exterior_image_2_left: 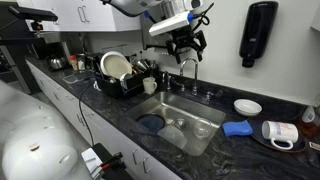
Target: Move the white mug from the counter on the left to the sink
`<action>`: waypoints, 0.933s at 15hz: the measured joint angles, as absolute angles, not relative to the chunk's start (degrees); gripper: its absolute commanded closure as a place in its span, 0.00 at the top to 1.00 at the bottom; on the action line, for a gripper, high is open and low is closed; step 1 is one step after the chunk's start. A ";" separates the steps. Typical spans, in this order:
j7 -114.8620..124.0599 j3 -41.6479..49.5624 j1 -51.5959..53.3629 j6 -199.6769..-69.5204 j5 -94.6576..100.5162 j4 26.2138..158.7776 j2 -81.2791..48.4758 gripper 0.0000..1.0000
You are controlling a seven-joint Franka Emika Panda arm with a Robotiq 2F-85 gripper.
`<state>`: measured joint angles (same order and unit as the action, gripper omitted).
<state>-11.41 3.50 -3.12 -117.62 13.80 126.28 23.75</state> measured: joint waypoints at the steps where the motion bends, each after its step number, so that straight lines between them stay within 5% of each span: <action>1: -11.41 3.50 -3.12 -117.62 13.80 126.28 23.75 1.00; 14: -30.94 4.33 6.81 -137.64 -0.62 127.55 14.38 1.00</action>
